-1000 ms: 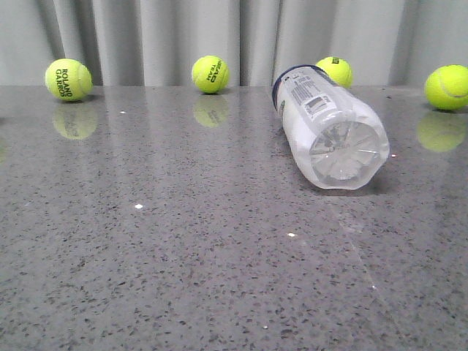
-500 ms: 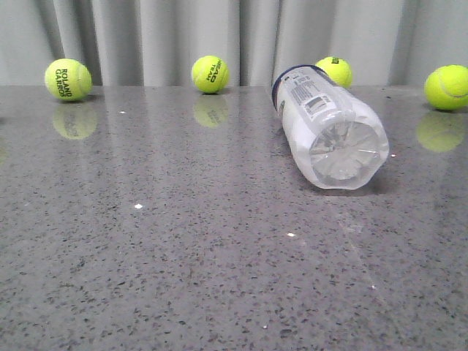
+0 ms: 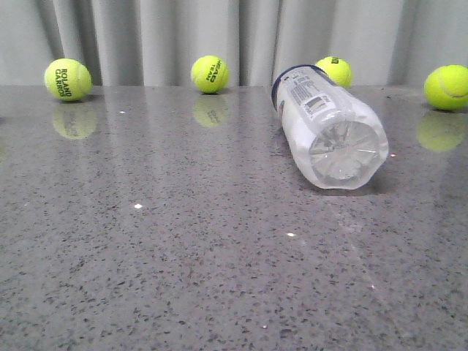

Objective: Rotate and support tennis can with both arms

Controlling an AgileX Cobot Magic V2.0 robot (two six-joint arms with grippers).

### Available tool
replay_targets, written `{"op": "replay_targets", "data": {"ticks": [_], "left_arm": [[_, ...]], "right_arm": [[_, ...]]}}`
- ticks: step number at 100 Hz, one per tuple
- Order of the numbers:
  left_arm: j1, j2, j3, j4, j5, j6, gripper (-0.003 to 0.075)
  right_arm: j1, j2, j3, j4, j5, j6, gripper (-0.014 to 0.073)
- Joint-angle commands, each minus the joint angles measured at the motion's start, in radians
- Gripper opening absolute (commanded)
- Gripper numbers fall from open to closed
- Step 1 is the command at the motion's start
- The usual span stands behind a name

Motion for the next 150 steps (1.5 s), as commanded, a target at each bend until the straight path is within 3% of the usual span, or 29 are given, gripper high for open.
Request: {"op": "replay_targets", "data": {"ticks": [1,34,67,140,150], "left_arm": [[-0.003,-0.035,0.046,-0.002,-0.076,-0.009,-0.0020],[-0.003,-0.035,0.046,-0.002,-0.076,-0.009,-0.0020],[-0.003,-0.035,0.046,-0.002,-0.076,-0.009,-0.0020],[-0.003,-0.035,0.046,-0.002,-0.076,-0.009,-0.0020],[-0.003,-0.035,0.046,-0.002,-0.076,-0.009,-0.0020]], "right_arm": [[0.033,0.064,-0.096,0.028,-0.014,0.001,0.0643],[0.129,0.400,-0.337,0.073,0.104,0.132,0.0643],[0.138,0.657,-0.511,0.205,0.174,0.186,0.0643],[0.138,0.847,-0.561,0.226,0.202,0.188,0.0643],[0.138,0.847,-0.562,0.223,0.207,0.186,0.0611]]}}
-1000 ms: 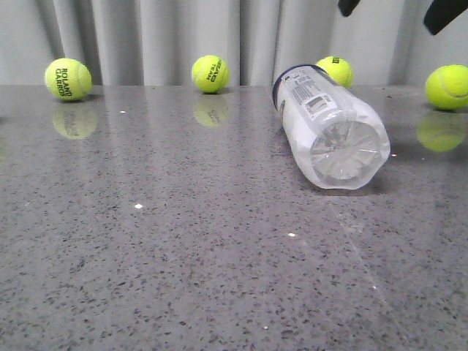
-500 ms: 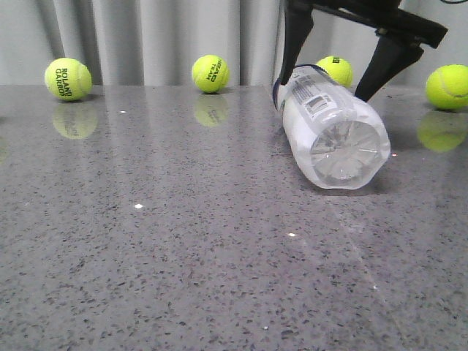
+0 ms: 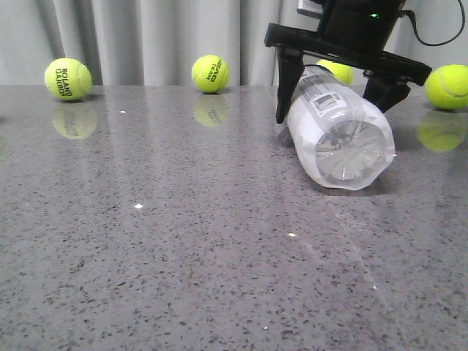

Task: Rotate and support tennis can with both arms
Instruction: 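Lower the right gripper over the lying Wilson can and close on it, then lift the can with the right gripper and rotate it lengthwise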

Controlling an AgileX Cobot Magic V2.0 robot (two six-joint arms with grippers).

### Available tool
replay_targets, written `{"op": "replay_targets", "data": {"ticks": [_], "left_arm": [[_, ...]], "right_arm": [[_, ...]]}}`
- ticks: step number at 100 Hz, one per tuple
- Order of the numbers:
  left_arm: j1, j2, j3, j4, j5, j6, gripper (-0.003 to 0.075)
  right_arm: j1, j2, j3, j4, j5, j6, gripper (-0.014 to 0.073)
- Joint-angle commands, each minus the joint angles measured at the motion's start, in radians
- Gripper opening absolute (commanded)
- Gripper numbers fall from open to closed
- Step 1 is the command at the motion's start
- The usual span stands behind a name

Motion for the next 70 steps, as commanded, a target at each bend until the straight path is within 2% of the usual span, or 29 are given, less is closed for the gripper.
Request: {"op": "replay_targets", "data": {"ticks": [1,24,37,58,70], "left_arm": [[-0.003,-0.035,0.046,-0.002,-0.076,-0.009,-0.0020],[-0.003,-0.035,0.046,-0.002,-0.076,-0.009,-0.0020],[-0.003,-0.035,0.046,-0.002,-0.076,-0.009,-0.0020],[-0.003,-0.035,0.046,-0.002,-0.076,-0.009,-0.0020],[-0.003,-0.035,0.046,-0.002,-0.076,-0.009,-0.0020]], "right_arm": [[0.001,-0.051,-0.033,0.011,-0.015,-0.004,0.0601],[0.001,-0.051,-0.033,0.009,-0.013,-0.004,0.0395],[0.001,-0.054,-0.041,0.009,-0.013,-0.026,0.0370],[0.023,-0.054,-0.171,0.009,0.042,-0.243,0.0370],[0.039,-0.054,-0.250,0.009,0.094,-0.477,0.0370]]}}
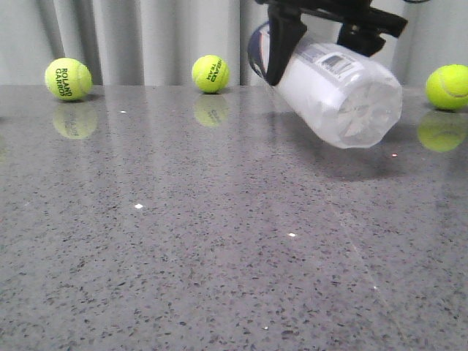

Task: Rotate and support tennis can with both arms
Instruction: 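Lift the can with the right gripper and rotate it lengthwise, then lower the can flat onto the table and open the right gripper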

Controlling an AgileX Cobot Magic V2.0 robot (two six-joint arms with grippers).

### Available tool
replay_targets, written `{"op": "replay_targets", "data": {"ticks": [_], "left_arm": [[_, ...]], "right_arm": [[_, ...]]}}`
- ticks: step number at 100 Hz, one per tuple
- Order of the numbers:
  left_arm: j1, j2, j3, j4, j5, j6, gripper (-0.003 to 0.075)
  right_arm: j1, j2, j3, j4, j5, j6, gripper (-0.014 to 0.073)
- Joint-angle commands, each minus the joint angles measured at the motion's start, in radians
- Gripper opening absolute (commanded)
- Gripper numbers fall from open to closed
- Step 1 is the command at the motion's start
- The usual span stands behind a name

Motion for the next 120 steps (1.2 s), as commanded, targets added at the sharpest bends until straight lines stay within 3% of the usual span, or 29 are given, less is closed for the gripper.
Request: {"op": "replay_targets", "data": {"ticks": [1,33,67,120], "left_arm": [[-0.003,-0.035,0.046,-0.002,-0.076,-0.009,-0.0020],[-0.003,-0.035,0.046,-0.002,-0.076,-0.009,-0.0020],[-0.003,-0.035,0.046,-0.002,-0.076,-0.009,-0.0020],[-0.003,-0.035,0.046,-0.002,-0.076,-0.009,-0.0020]], "right_arm": [[0.011,-0.054,-0.079,0.009,0.022,-0.193,0.0370],[0.026,-0.054,-0.112,0.009,0.123,-0.837,0.0370],[0.052,-0.044,-0.112,0.008,0.183,-1.219,0.0370],[0.165,0.069,-0.112,-0.105,0.188,-1.243,0.0370]]}}
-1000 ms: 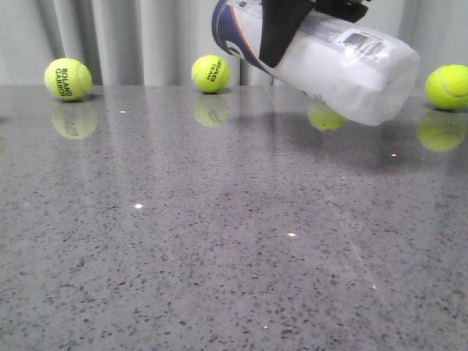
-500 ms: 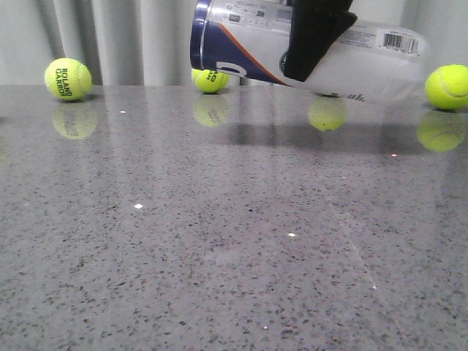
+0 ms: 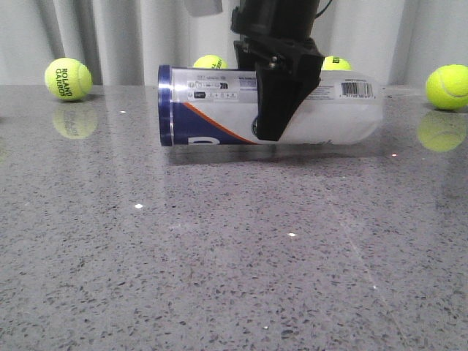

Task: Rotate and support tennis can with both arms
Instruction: 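Lower the can flat onto the table and open the right gripper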

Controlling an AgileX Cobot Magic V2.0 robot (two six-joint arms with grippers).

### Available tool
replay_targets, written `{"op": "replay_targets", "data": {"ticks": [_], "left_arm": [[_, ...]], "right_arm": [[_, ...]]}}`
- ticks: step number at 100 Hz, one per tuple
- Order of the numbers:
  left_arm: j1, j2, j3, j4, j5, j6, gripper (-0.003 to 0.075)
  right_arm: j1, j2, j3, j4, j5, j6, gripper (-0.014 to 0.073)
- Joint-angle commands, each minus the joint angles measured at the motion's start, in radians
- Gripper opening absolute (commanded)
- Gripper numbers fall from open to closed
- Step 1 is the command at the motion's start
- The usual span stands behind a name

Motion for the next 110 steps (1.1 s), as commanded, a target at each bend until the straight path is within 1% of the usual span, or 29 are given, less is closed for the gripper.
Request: {"op": "replay_targets", "data": {"ticks": [1,24,29,36,41,47,56,110], "left_arm": [[-0.003,-0.035,0.046,-0.002,-0.076,-0.009,-0.0020],[-0.003,-0.035,0.046,-0.002,-0.076,-0.009,-0.0020],[-0.003,-0.035,0.046,-0.002,-0.076,-0.009,-0.0020],[-0.003,-0.035,0.046,-0.002,-0.076,-0.009,-0.0020],[-0.003,-0.035,0.046,-0.002,-0.076,-0.009,-0.0020],[-0.003,-0.035,0.046,-0.002,-0.076,-0.009,-0.0020],[-0.003,-0.035,0.046,-0.002,-0.076,-0.009,-0.0020],[-0.003,-0.035,0.046,-0.002,-0.076,-0.009,-0.0020]], "right_arm": [[0.006,-0.049,-0.034,-0.013,0.089,-0.012,0.0370],[0.006,-0.043,-0.034,-0.013,0.074,-0.011,0.0376],[0.006,-0.039,-0.034,-0.013,0.075,-0.003,0.0395],[0.006,-0.031,-0.034,-0.013,0.075,0.042,0.0476],[0.006,-0.028,-0.034,-0.013,0.068,0.063,0.0577],[0.006,-0.024,-0.034,-0.013,0.059,0.067,0.0668],[0.006,-0.023,-0.034,-0.014,0.053,0.065,0.0640],[0.015,-0.054,-0.035,-0.036,0.087,0.065,0.0631]]}}
